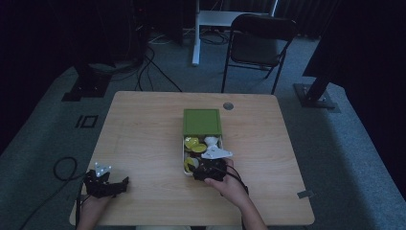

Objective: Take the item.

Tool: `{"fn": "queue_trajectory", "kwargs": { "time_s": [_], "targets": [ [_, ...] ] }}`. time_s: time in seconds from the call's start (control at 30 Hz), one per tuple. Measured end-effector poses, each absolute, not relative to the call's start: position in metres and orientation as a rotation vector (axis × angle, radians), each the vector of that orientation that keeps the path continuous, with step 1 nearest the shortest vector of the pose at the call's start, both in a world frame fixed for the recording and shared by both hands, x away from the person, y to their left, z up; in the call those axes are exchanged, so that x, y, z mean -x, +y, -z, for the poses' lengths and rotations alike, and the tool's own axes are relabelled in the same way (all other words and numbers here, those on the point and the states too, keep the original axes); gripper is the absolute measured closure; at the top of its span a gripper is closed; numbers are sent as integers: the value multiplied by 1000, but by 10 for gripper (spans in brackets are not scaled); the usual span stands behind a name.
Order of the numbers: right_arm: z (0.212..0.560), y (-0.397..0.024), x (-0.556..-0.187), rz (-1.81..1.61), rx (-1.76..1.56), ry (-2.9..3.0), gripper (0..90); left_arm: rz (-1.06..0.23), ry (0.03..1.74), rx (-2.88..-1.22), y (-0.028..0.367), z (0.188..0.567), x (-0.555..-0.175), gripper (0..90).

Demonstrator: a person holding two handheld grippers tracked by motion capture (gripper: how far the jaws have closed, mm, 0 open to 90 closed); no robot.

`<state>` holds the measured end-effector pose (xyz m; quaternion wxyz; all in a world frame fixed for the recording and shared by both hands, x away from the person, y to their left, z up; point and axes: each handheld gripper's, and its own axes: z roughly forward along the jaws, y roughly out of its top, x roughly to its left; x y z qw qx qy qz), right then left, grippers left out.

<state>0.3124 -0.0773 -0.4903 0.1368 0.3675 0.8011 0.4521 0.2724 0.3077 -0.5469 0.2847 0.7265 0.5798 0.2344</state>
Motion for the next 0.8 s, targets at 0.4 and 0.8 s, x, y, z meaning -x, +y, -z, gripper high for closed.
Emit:
{"fn": "queue_trajectory", "kwargs": {
  "time_s": [0.4, 0.8],
  "targets": [
    [501, -69, -316, -1269, -1097, 2347, 462, -627, 1551, -1944, 308, 547, -272, 4],
    [504, -64, -320, -1252, -1105, 2357, 524, -627, 1551, -1944, 308, 547, -272, 4]
  ]
}}
